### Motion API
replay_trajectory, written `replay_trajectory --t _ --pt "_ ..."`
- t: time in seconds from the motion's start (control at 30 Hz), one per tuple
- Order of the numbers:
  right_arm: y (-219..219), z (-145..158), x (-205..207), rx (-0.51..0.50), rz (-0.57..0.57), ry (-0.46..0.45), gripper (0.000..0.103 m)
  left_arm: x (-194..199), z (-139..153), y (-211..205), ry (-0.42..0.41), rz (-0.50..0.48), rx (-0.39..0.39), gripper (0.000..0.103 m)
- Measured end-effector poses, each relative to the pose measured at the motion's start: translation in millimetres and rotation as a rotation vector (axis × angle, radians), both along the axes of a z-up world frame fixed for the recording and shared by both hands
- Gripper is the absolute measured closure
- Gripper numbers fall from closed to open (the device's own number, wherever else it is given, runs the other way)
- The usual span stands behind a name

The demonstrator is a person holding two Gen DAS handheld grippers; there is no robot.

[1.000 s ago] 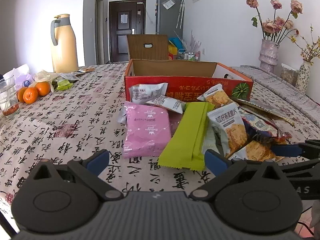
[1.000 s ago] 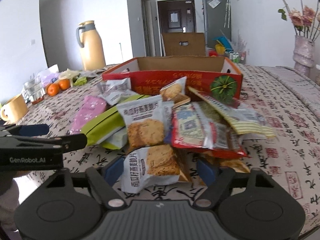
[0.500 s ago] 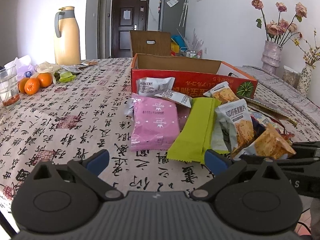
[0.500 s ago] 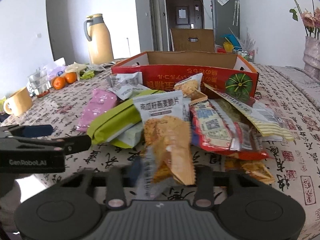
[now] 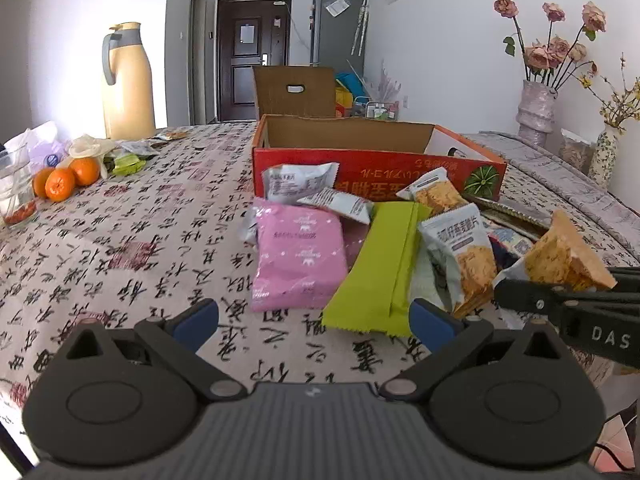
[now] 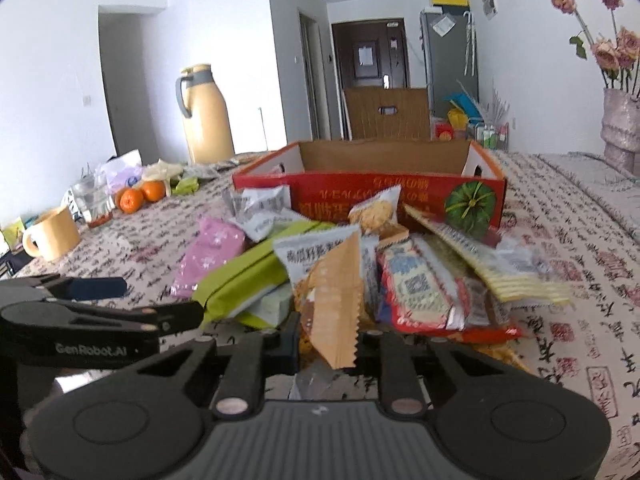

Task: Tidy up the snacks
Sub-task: 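Grasp the lime-green bar with the left tool while the right tool holds the cookie packet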

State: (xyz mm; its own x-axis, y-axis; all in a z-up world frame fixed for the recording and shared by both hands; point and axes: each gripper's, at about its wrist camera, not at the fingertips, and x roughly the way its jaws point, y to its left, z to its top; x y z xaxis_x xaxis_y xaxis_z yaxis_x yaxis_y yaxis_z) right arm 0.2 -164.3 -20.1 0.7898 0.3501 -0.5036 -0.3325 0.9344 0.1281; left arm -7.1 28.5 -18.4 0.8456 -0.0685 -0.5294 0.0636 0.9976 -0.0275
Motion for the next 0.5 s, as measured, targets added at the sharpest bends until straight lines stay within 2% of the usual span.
replay_trajectory --t 0.4,0.5 --pt "-31.5 16.2 11.7 0.037 -0.071 -0.085 0.085 41.1 14.9 -30.4 -0.016 -0.076 0.077 0.000" --pt "-40.6 15.1 17.5 0.050 -0.086 -0.086 0.085 54.6 13.4 -38.2 -0.005 -0.083 0.108 0.008"
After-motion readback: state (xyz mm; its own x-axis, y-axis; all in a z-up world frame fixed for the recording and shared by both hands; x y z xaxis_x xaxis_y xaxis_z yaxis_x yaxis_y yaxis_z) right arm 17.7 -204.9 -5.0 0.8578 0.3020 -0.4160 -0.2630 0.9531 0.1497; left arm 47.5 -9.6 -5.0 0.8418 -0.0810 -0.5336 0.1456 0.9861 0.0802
